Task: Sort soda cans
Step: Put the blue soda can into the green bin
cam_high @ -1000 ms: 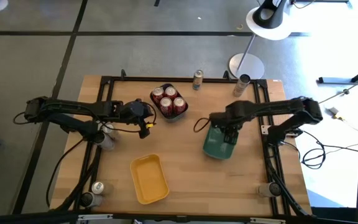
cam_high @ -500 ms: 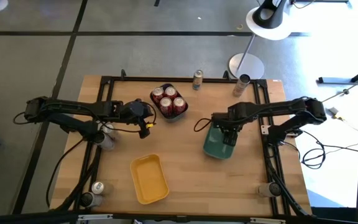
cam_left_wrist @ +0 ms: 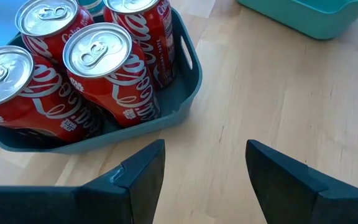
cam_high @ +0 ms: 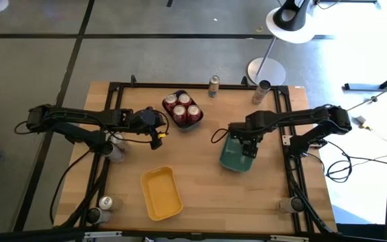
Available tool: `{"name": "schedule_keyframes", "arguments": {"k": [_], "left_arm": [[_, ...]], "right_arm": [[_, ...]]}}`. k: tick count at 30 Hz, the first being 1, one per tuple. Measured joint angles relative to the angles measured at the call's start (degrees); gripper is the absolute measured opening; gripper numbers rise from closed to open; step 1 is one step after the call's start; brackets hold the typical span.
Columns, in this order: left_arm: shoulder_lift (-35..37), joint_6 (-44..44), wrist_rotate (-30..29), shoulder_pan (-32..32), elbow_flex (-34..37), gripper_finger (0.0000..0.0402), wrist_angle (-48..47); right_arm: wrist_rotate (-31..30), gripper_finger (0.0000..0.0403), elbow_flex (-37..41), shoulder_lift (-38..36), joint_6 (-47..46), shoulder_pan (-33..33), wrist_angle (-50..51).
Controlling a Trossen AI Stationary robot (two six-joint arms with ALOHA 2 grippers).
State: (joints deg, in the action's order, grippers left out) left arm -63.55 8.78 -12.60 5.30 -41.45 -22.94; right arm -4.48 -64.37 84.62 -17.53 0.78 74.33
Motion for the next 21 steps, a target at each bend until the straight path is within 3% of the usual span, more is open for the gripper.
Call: {"name": "schedule_keyframes", "arguments": {"k": [9, 13, 21], "left_arm": [[0.0, -0.41, 0.0, 0.0, 0.0, 0.0214, 0.04], [0.0, -0.72, 0.0, -0.02, 0.0, 0.0214, 0.04], [0.0, -1.49, 0.0, -0.01, 0.0, 0.0214, 0.02]], "right_arm": [[-0.82, 0.0331, -12.7, -0.04, 1.11, 0.0, 8.66], [-5.71, 0.0331, -18.49, -0.07, 1.55, 0.0, 9.42], [-17.41, 0.0331, -20.35, -0.15, 3.09, 2.41, -6.73]]}}
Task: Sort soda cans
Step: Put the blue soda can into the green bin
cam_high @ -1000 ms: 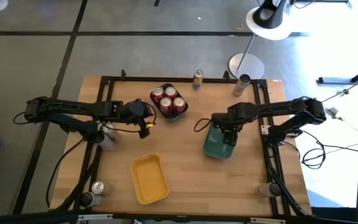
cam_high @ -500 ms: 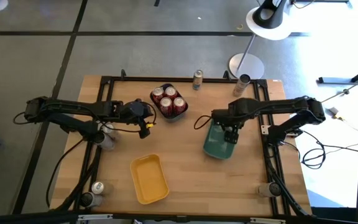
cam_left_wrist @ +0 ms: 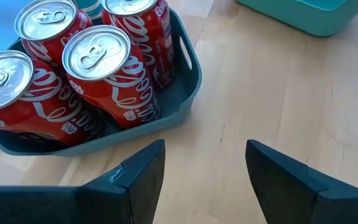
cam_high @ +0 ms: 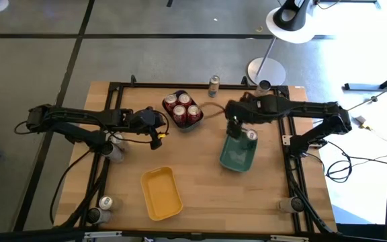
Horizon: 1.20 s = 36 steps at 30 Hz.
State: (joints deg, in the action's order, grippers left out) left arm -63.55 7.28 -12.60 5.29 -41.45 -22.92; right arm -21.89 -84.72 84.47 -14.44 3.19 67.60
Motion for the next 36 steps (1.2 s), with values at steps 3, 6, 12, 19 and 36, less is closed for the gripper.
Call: {"name": "schedule_keyframes", "arguments": {"k": [3, 6, 12, 19, 36], "left_arm": [[0.0, -0.54, -0.02, 0.01, 0.0, 0.0214, -0.02], [0.0, -1.84, -0.02, 0.01, 0.0, 0.0214, -0.02], [0.0, -3.21, -0.03, 0.06, 0.0, 0.0214, 3.19], [0.0, -6.71, -0.04, 0.09, 0.0, 0.0214, 6.49], [0.0, -1.97, -0.16, 0.16, 0.0, 0.0214, 7.34]], "right_arm": [[0.4, 0.0331, 2.23, 0.05, 1.63, 3.89, -10.12], [0.47, 0.0331, 4.46, 0.05, 4.11, 8.67, -18.46], [2.22, 0.0331, 8.69, 0.09, 5.93, 17.2, -34.36], [4.15, 0.0331, 11.99, 0.65, 4.04, 23.05, -48.14], [3.51, 0.0331, 12.19, 13.91, -8.12, 30.9, -59.63]]}}
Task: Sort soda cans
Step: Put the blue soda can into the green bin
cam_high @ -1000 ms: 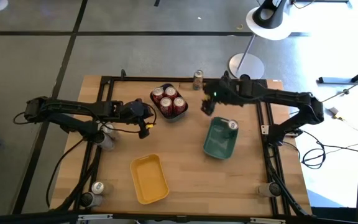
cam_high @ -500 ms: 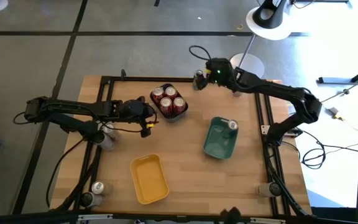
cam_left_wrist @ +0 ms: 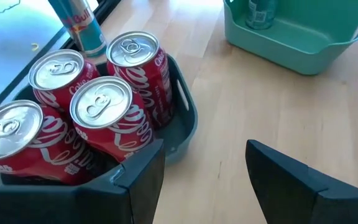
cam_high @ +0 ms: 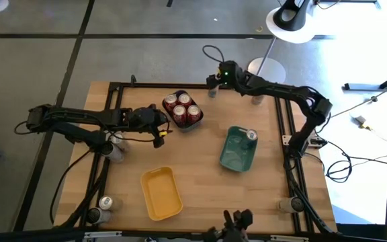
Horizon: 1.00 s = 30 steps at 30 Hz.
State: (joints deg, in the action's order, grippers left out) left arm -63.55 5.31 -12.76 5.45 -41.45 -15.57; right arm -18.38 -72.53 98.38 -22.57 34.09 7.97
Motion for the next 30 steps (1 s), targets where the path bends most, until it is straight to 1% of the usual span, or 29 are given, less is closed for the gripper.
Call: {"name": "schedule_keyframes", "arguments": {"k": [5, 10, 13, 25, 27, 30], "left_arm": [[0.0, 0.27, 0.03, 0.0, 0.0, 0.0214, -0.04], [0.0, 1.49, 0.03, -0.11, 0.0, 0.0214, -0.61], [0.0, 1.78, 0.03, -0.11, 0.0, 0.0214, -0.61], [0.0, 1.34, 0.03, -0.11, 0.0, 0.0214, -0.59], [0.0, 1.32, 0.03, -0.11, 0.0, 0.0214, -0.59], [0.0, 0.83, 0.03, -0.11, 0.0, 0.0214, -0.57]], "right_arm": [[-0.07, 0.0331, -0.02, 2.45, 0.0, 0.08, -0.43], [-2.48, 0.0331, -0.02, 4.33, -0.11, 0.07, -0.59], [-1.54, 0.0331, -0.06, 5.89, -0.19, 0.07, -0.74], [-0.94, 0.033, -0.04, 10.69, 0.28, 0.04, -0.49], [-0.93, 0.0323, -0.02, 10.71, 0.39, 0.02, -0.6], [-1.07, 0.029, -0.03, 10.65, 0.99, -0.38, -0.94]]}}
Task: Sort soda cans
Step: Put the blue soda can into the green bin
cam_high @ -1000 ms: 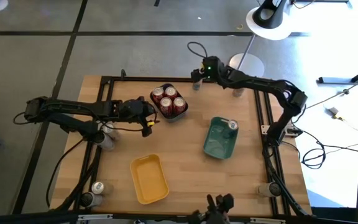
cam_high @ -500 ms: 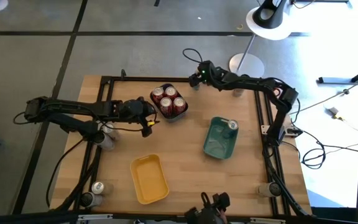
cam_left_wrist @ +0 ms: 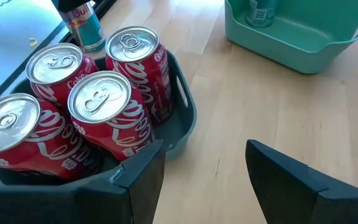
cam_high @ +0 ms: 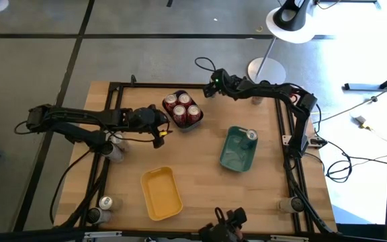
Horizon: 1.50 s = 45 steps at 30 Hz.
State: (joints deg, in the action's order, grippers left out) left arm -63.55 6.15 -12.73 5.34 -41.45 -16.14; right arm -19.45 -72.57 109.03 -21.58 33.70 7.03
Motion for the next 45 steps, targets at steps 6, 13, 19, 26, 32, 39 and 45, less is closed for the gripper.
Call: {"name": "schedule_keyframes", "arguments": {"k": [6, 13, 19, 26, 32, 39, 45], "left_arm": [[0.0, -0.58, 0.02, 0.0, 0.0, 0.0214, 0.04], [0.0, -0.58, 0.02, 0.0, 0.0, 0.0214, 0.0], [0.0, -0.62, 0.01, 0.0, 0.0, 0.0214, 0.02], [0.0, -0.61, 0.02, 0.0, 0.0, 0.0214, 0.02], [0.0, -0.61, 0.02, 0.0, 0.0, 0.0214, 0.04], [0.0, -0.6, 0.02, 0.0, 0.0, 0.0214, 0.06], [0.0, -0.61, 0.02, 0.0, 0.0, 0.0214, 0.33]], "right_arm": [[-0.43, 0.0208, 0.01, -0.09, 1.29, 0.01, -0.11], [-1.43, 0.0208, 0.08, -4.07, 3.85, -2.08, 0.47], [-2.63, 0.0216, 0.06, -11.01, 4.9, -4.83, 4.22], [-5.77, 0.0215, 0.03, -20.06, 5.13, -9.57, 14.44], [-5.46, 0.0218, 0.03, -26.57, 0.41, -15.48, 24.88], [-5.52, 0.0219, 0.01, -31.48, -9.76, -24.01, 38.95], [-8.37, 0.022, 0.01, -32.13, -19.25, -31.76, 46.34]]}}
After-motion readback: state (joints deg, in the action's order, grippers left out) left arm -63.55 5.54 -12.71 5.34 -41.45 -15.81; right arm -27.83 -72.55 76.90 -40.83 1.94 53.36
